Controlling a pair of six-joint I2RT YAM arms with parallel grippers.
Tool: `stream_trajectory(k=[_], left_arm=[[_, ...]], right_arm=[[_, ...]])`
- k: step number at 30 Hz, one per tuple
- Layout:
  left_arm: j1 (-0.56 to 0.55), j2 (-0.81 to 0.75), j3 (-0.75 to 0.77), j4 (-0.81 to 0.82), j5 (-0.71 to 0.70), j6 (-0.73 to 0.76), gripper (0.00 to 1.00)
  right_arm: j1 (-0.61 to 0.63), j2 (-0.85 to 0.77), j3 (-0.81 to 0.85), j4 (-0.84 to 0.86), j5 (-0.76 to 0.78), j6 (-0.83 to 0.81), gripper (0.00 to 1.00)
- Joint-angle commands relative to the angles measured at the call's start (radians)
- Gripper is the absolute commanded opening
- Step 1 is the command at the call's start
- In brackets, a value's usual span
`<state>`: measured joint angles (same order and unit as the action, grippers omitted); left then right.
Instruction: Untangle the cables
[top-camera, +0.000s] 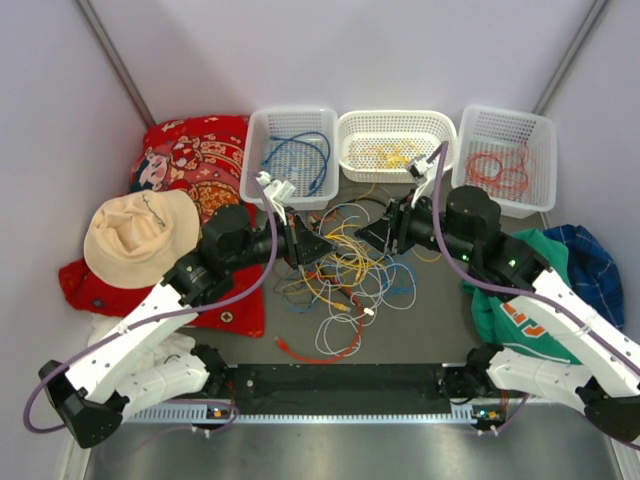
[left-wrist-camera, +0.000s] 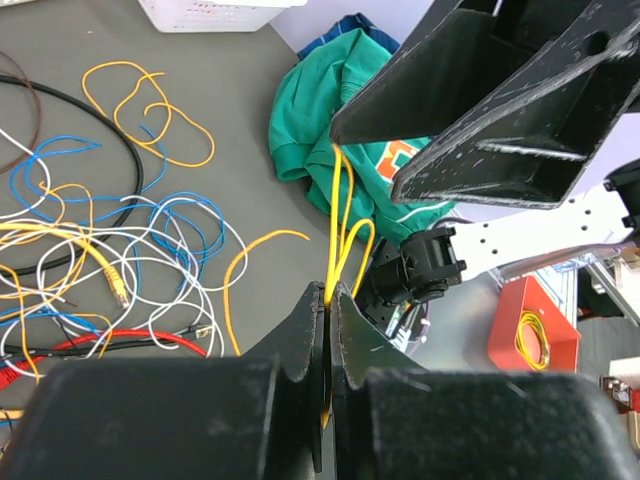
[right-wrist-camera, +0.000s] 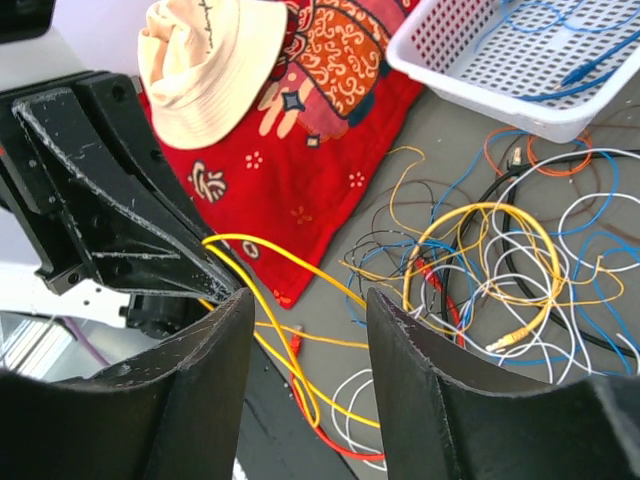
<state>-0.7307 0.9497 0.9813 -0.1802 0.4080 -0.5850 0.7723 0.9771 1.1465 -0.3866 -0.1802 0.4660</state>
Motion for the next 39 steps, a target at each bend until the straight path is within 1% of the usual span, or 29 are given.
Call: stream_trajectory(k=[1, 4, 9, 12, 15, 19, 26, 32, 39], left_arm=[[-0.001, 0.0, 0.051, 0.059, 0.032, 0.008, 0.0], [-0.001, 0.003, 0.054, 0.053, 0.032, 0.01, 0.0], [-0.003, 0.009, 0.056, 0.053, 0.026, 0.014, 0.0], [-0.003, 0.02, 0.06, 0.027, 0.005, 0.027, 0.0], [-0.001, 0.029, 0.062, -0.01, -0.012, 0.045, 0.0], [-0.003, 0.037, 0.057, 0.001, 0.003, 0.034, 0.0], [-0.003, 0.047, 0.083, 0.018, 0.006, 0.033, 0.0], [-0.003, 0.083, 0.115, 0.019, 0.011, 0.044, 0.0], [-0.003, 0.112, 0.129, 0.056, 0.049, 0.025, 0.0]], right_arm=[[0.022, -0.001, 0.033, 0.028, -0.048, -0.027, 0.48], [0.024, -0.024, 0.012, 0.038, -0.047, -0.029, 0.47], [0.024, -0.049, 0.015, 0.008, -0.019, -0.035, 0.47], [0.024, -0.119, -0.01, 0.023, 0.062, -0.036, 0.48], [0.024, -0.199, -0.044, 0.046, 0.102, -0.036, 0.5], [0.022, -0.175, -0.019, -0.023, 0.027, -0.04, 0.5], [0.024, -0.161, -0.079, 0.012, -0.048, -0.015, 0.49], [0.024, -0.153, -0.114, 0.035, -0.07, 0.0, 0.48], [0.024, -0.129, -0.125, 0.054, -0.068, -0.004, 0.48]])
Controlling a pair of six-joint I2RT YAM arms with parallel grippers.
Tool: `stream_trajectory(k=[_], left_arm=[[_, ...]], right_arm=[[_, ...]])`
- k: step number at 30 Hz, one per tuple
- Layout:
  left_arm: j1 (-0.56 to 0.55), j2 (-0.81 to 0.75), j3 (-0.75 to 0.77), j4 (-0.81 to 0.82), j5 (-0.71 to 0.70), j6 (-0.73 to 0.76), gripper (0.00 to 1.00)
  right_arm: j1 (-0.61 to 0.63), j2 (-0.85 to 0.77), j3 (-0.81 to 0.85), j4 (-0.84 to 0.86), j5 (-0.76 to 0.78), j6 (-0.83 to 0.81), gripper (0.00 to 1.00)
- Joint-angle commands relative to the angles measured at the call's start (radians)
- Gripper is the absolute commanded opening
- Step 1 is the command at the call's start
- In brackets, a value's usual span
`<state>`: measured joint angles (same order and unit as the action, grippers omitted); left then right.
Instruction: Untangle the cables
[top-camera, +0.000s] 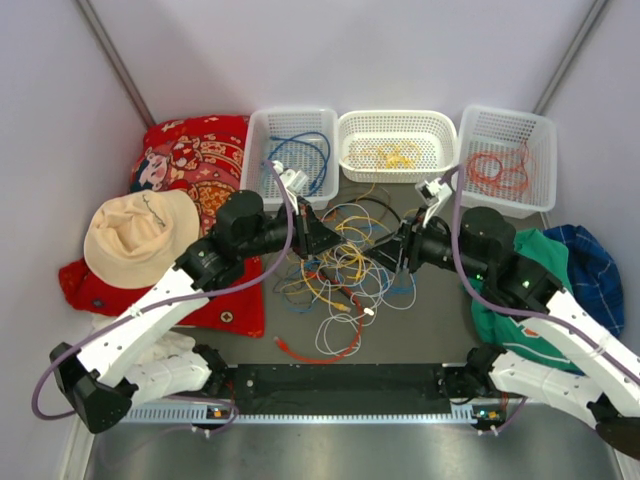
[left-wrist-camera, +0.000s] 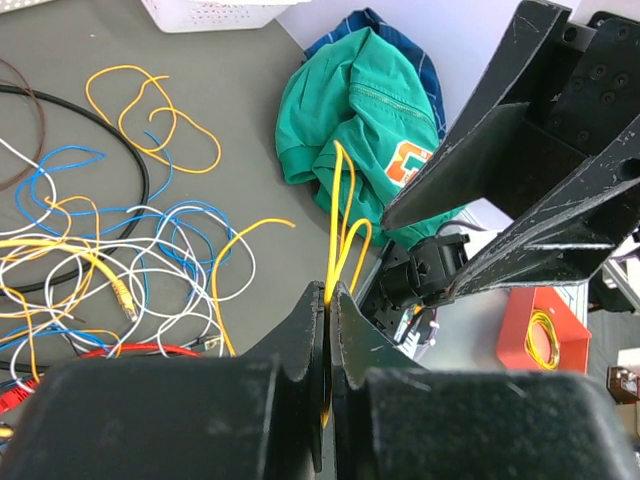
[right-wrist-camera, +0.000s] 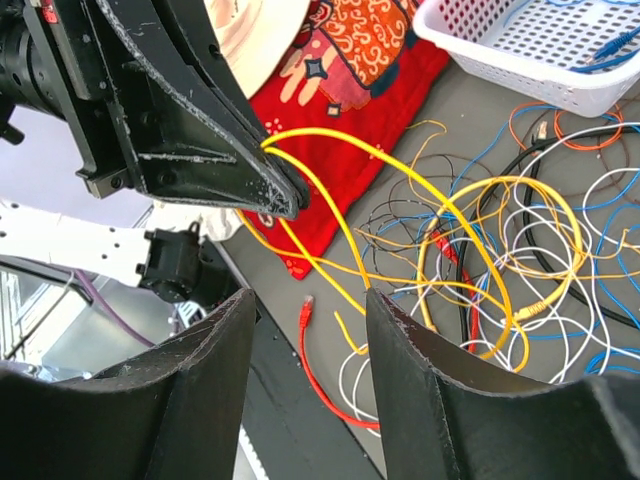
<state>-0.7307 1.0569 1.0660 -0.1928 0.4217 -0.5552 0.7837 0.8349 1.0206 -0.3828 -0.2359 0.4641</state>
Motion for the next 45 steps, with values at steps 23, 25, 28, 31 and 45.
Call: stream_trajectory(k=[23, 25, 28, 31, 45], left_arm=[[-0.007, -0.037, 0.008, 0.0, -0.109, 0.02, 0.84], [-0.007, -0.055, -0.004, -0.014, -0.18, 0.018, 0.99], [-0.007, -0.08, -0.024, -0.023, -0.257, 0.017, 0.99], [-0.007, -0.106, -0.046, -0.01, -0.3, 0.014, 0.99], [-0.044, -0.23, -0.521, 1.05, -0.075, 0.014, 0.99]], right_arm=[[0.012, 0.004, 0.11, -0.039, 0.15, -0.039, 0.0], [0.012, -0.008, 0.166, -0.083, 0.177, -0.051, 0.0], [0.012, -0.016, 0.243, -0.134, 0.202, -0.067, 0.0], [0.012, -0.01, 0.317, -0.166, 0.224, -0.076, 0.0], [0.012, 0.044, 0.53, -0.304, 0.28, 0.057, 0.0]])
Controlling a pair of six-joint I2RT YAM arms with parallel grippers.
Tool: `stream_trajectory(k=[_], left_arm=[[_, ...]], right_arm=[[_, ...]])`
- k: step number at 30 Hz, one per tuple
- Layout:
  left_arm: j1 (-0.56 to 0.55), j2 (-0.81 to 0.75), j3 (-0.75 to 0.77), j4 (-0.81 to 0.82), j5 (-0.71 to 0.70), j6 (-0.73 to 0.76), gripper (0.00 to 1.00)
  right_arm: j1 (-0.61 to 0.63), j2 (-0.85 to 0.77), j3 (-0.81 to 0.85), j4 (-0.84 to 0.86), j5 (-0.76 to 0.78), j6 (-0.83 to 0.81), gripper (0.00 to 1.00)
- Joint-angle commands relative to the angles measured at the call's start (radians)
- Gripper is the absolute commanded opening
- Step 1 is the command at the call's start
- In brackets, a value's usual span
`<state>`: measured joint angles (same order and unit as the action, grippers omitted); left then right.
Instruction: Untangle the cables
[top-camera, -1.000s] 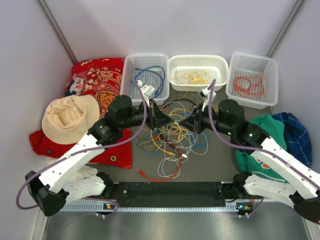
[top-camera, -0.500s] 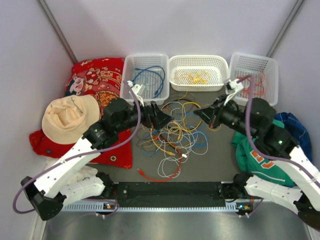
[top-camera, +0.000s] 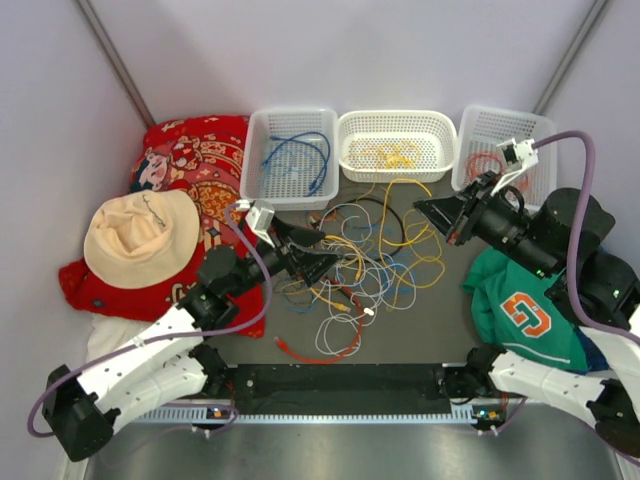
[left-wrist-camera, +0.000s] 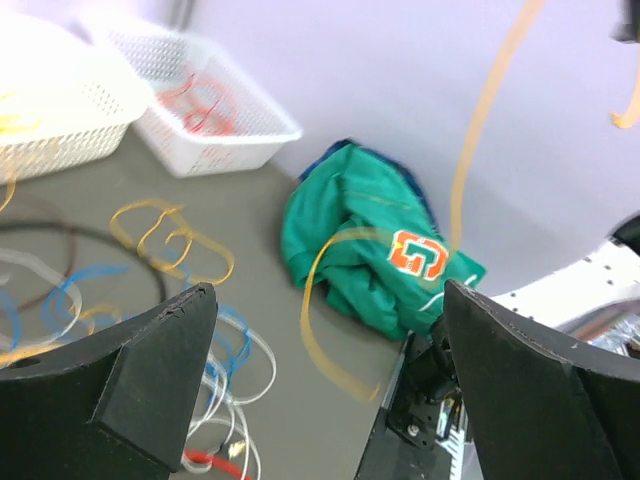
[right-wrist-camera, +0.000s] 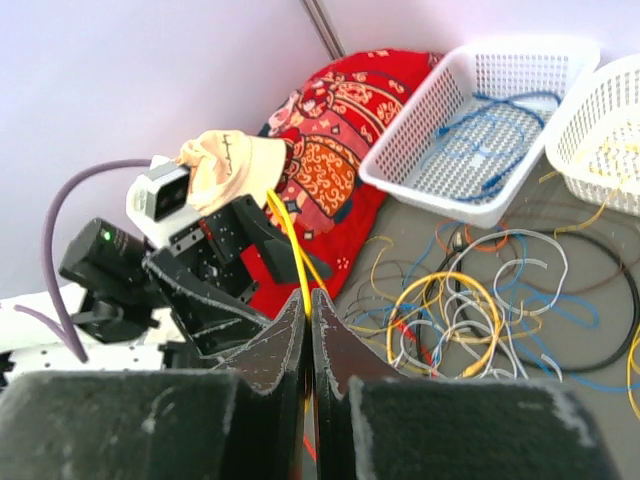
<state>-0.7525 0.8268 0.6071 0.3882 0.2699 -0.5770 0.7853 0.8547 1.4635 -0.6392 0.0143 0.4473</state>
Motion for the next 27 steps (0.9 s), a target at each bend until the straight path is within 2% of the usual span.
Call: stream_trajectory(k=[1, 8, 11, 19, 21, 22, 24, 25, 27], left_arm=[[-0.033, 0.014, -0.066, 0.533, 0.078, 0.039, 0.99], [-0.064, 0.158, -0.02, 0.759, 0.091, 0.006, 0.98], [-0.091, 0.221, 0.034, 0.755, 0.115, 0.023, 0.98], [-0.139, 0.374, 0.059, 0.791, 0.161, 0.026, 0.96], [-0.142, 0.411, 0.06, 0.791, 0.181, 0.017, 0.88], [-0.143, 0.423, 0.063, 0.791, 0.187, 0.014, 0.8], [-0.143, 0.455, 0.068, 0.79, 0.207, 0.006, 0.71], [-0.143, 0.472, 0.069, 0.787, 0.213, 0.006, 0.6], [-0.143, 0.486, 0.08, 0.77, 0.222, 0.006, 0.5]], right_arm=[[0.011, 0.032, 0.103, -0.065, 0.035, 0.091, 0.0], [0.011, 0.073, 0.144, -0.089, 0.015, 0.177, 0.0], [0.009, 0.076, 0.132, -0.065, -0.01, 0.201, 0.0], [0.009, 0.089, 0.165, -0.051, -0.07, 0.231, 0.0], [0.011, 0.09, 0.184, -0.057, -0.073, 0.229, 0.0], [0.011, 0.09, 0.19, -0.06, -0.073, 0.228, 0.0], [0.011, 0.09, 0.198, -0.059, -0.074, 0.228, 0.0], [0.011, 0.09, 0.201, -0.06, -0.076, 0.228, 0.0], [0.011, 0.089, 0.204, -0.062, -0.079, 0.226, 0.0]])
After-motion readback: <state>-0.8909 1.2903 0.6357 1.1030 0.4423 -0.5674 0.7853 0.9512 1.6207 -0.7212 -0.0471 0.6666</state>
